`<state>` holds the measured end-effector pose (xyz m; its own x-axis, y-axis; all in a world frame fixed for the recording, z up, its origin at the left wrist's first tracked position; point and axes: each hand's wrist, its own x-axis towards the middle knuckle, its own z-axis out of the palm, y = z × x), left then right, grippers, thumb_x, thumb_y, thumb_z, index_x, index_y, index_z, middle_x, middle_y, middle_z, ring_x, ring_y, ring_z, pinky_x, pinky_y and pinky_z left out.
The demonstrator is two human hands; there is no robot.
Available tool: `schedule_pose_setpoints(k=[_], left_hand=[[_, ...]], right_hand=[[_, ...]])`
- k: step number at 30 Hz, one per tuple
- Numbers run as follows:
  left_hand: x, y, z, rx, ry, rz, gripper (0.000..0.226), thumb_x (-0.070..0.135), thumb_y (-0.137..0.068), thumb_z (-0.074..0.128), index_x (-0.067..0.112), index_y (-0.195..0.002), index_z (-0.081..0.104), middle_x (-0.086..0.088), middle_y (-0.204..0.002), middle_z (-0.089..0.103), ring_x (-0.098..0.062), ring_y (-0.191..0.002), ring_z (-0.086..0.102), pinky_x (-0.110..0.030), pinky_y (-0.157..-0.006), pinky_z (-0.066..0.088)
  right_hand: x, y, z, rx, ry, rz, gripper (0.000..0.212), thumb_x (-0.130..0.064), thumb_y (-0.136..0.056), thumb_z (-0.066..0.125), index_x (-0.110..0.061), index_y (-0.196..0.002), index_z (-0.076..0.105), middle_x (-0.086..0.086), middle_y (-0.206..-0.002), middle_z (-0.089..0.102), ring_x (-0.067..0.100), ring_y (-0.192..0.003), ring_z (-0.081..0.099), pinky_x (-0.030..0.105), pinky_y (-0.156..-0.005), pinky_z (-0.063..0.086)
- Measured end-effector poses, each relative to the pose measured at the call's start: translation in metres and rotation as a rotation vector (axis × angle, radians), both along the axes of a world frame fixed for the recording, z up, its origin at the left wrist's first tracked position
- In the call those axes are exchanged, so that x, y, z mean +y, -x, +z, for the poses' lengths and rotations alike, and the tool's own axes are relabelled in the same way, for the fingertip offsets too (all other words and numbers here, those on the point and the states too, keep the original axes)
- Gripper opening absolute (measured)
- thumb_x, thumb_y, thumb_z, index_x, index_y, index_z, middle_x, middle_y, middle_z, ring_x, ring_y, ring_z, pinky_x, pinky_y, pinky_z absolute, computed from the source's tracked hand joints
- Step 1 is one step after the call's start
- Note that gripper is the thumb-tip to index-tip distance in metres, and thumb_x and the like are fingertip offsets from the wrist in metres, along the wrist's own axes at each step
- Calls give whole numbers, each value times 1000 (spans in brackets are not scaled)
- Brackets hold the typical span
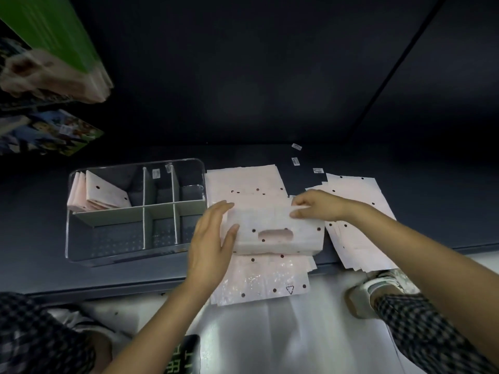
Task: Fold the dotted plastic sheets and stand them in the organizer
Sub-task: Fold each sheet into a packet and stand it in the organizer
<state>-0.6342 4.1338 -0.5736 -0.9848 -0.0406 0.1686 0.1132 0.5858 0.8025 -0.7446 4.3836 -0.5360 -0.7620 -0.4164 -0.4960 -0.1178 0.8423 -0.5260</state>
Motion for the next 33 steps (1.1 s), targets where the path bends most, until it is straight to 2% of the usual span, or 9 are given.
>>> schedule_pose_setpoints(k=[4, 9, 13, 16, 21, 26, 27, 30, 33], left_hand=[[9, 0, -15, 47, 193, -165, 39, 23, -96, 52, 23, -135, 49, 8, -146, 38, -7, -136, 26, -25, -111, 21], [14, 1, -52, -59, 537, -424, 52, 35, -102, 34, 24, -150, 19, 7, -159, 3, -11, -146, -6, -22, -112, -19], [16, 4, -71, -129, 727, -552, 60, 42, -102, 24, 23, -151, -4, 5, -158, -15, -15, -144, -18, -28, -113, -19], [15, 6, -79, -137, 815, -608, 61, 47, -101, 20, 26, -150, -8, 3, -156, -19, -18, -144, -18, -33, -113, -18], [14, 5, -86, -160, 897, -636, 59, 50, -100, 19, 32, -150, -6, 3, -156, -20, -21, -145, -18, -39, -110, -22], [14, 5, -86, -170, 909, -642, 60, 51, -100, 19, 31, -149, -9, 4, -153, -24, -21, -144, -19, -38, -111, -20], [12, 5, -85, -175, 911, -647, 60, 51, -100, 18, 31, -149, -9, 5, -151, -25, -20, -144, -19, -37, -113, -18], [-5, 1, -85, -190, 915, -651, 60, 51, -99, 16, 29, -150, -9, 3, -154, -24, -19, -143, -22, -35, -113, -17], [-25, -2, -83, -205, 920, -634, 70, 58, -88, -4, 25, -150, -9, 3, -152, -26, -18, -140, -26, -32, -111, -19]], right_hand=[[-5, 25, -22, 63, -88, -60, 32, -27, -94, 56, -19, -64, 49, -7, -68, 46, 15, -71, 44, 26, -61, 33], [-6, 42, -48, 125, -181, -166, 31, -28, -94, 54, -22, -64, 47, -2, -75, 51, 20, -77, 48, 27, -66, 34], [-7, 46, -60, 160, -296, -204, 19, -32, -94, 52, -18, -84, 58, 5, -93, 59, 25, -92, 53, 30, -72, 39], [-13, 35, -64, 434, -451, -204, 28, -33, -93, 51, -19, -117, 57, 6, -116, 59, 28, -111, 48, 35, -89, 39], [-35, -37, -80, 653, -117, 59, 37, -15, -93, 50, -7, -129, 53, 14, -132, 55, 33, -120, 51, 37, -100, 40], [-25, -100, -118, 499, -163, 269, 51, -32, -102, 33, -13, -148, 24, 1, -157, 16, 17, -145, 12, 35, -118, -2], [-17, -105, -119, 522, -178, 285, 52, -33, -102, 35, -12, -148, 26, 1, -156, 16, 17, -145, 13, 39, -119, 2], [9, -113, -113, 638, -201, 273, 48, -27, -91, 59, -8, -134, 51, 5, -144, 44, 20, -133, 42, 43, -104, 41], [34, -118, -108, 652, -159, 218, 43, -21, -86, 67, -8, -126, 59, 5, -135, 54, 20, -124, 52, 42, -100, 45]])
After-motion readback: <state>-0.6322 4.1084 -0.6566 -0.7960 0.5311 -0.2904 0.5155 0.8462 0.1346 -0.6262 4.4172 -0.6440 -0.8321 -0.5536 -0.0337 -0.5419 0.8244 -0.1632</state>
